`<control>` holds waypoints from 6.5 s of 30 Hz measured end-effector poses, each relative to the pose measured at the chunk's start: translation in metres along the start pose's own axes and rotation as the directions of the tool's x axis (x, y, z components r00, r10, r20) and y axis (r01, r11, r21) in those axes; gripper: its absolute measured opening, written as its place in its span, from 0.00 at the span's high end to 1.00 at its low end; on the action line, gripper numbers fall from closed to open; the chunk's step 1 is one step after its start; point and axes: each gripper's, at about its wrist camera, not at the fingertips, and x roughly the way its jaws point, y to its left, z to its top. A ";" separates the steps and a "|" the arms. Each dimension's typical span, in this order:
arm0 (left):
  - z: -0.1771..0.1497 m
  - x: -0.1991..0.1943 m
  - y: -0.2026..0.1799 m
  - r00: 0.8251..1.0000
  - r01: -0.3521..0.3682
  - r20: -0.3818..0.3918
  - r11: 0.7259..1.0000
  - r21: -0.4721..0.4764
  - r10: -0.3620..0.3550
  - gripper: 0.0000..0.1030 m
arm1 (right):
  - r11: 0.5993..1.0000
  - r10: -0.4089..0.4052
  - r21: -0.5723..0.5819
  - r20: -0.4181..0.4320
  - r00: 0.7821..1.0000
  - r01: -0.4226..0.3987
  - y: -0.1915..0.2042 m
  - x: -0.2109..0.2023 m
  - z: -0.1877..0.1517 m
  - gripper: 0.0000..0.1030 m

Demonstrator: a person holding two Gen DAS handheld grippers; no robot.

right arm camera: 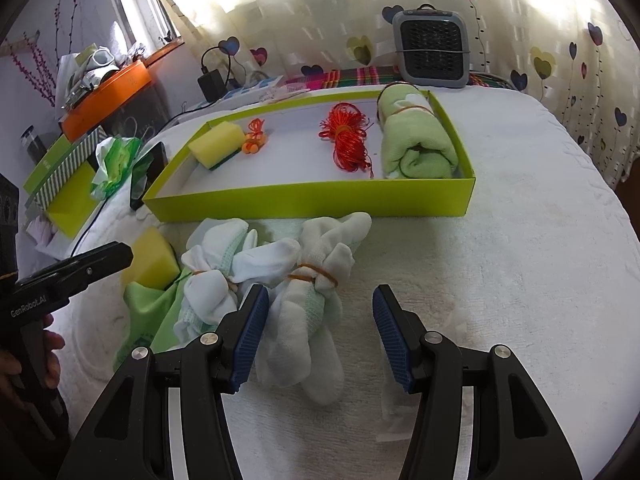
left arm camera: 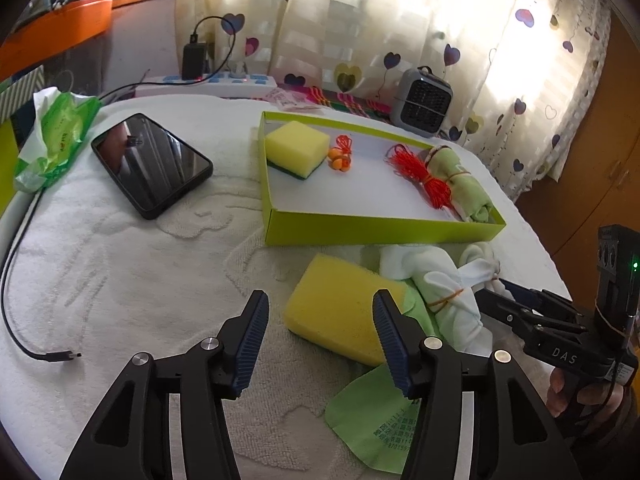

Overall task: Organize soft objects
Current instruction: 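Move left gripper to the large yellow sponge while right gripper approaches the white sock bundle, then close left gripper on the yellow sponge while right gripper grasps the white sock bundle, then lift and carry the sponge in left gripper and sock bundle in right gripper into the box, then open left gripper to drop the sponge while right gripper releases the sock bundle in the box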

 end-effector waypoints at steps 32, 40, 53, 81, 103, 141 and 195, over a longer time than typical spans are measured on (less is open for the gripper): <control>-0.001 0.012 -0.035 0.997 -0.033 -0.058 0.989 0.141 0.041 0.41 | 1.000 0.019 0.010 0.043 0.999 -0.019 -0.003 -0.009 -0.006 0.70; -0.004 0.018 -0.034 0.995 -0.045 -0.077 0.988 0.148 0.057 0.40 | 0.999 0.026 0.021 0.045 0.999 -0.026 -0.004 -0.009 -0.007 0.70; -0.001 0.005 -0.023 0.998 -0.049 -0.037 0.995 0.084 0.052 0.43 | 1.000 0.021 0.015 0.048 0.999 -0.022 -0.005 -0.010 -0.007 0.70; 0.013 -0.017 -0.027 0.998 -0.063 0.019 0.994 0.085 0.062 0.43 | 0.999 0.012 0.031 0.065 0.998 -0.014 -0.010 -0.018 0.000 0.71; 0.021 -0.022 -0.029 0.997 -0.064 0.038 0.993 0.094 0.061 0.43 | 0.999 -0.047 0.004 0.100 0.994 0.047 -0.009 -0.027 0.003 0.77; 0.079 0.029 -0.027 0.995 -0.095 0.027 0.993 0.076 0.093 0.43 | 0.998 -0.052 -0.027 0.191 0.980 0.058 -0.012 -0.021 0.071 0.77; 0.084 0.061 -0.034 0.989 -0.148 0.008 0.982 0.119 0.148 0.38 | 0.987 -0.095 -0.121 0.120 0.988 0.109 -0.009 0.045 0.106 0.74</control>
